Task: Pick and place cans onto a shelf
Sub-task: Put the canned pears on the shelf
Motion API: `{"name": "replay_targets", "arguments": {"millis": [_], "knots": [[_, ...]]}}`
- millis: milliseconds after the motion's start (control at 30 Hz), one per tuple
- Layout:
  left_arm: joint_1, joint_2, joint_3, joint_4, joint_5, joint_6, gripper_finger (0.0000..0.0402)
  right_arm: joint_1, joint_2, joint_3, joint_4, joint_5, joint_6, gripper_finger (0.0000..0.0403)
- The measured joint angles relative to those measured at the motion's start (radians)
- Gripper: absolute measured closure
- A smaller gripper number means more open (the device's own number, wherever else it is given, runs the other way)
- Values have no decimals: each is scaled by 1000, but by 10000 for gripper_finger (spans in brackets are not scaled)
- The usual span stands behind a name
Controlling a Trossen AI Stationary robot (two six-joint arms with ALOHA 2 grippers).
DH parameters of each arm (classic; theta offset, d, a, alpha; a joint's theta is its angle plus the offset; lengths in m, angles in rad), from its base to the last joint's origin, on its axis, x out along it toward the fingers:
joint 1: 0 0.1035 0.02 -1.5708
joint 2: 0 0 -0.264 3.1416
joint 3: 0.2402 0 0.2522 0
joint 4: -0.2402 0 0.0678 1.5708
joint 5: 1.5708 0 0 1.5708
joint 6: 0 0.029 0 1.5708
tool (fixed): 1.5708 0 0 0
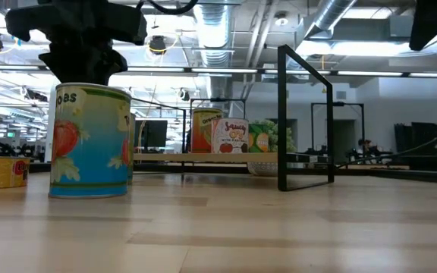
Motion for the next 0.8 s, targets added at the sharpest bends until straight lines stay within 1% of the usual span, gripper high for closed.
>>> {"name": "replay_targets", "arguments": {"millis": [67, 133, 200, 267, 300, 400, 500, 633, 800], "knots": [[0, 0, -1, -1, 4, 21, 279, 0, 0, 0, 0, 0, 0, 331], [0, 1, -2, -2, 5, 29, 296, 0, 0, 0, 0, 0, 0, 331], [2, 1, -3, -5, 5, 29, 331, 0, 0, 0, 1, 0, 0, 331], [2, 2, -3, -2, 1, 20, 377, 0, 0, 0, 1, 0, 0, 331], [2, 2, -3, 0, -11, 4, 387, 0, 0, 0, 1, 0, 0, 331], [6, 3, 0, 2, -36, -39, 397, 0, 0, 0, 0, 0, 0, 331], [7, 10, 28, -17, -45, -51, 400, 0, 0, 0, 0, 0, 0, 331], [7, 9, 126, -53, -49, -19, 401, 0, 0, 0, 0, 20, 0, 331], [24, 8, 247, -167, -131, 25, 401, 0, 0, 0, 0, 49, -3, 331]]}}
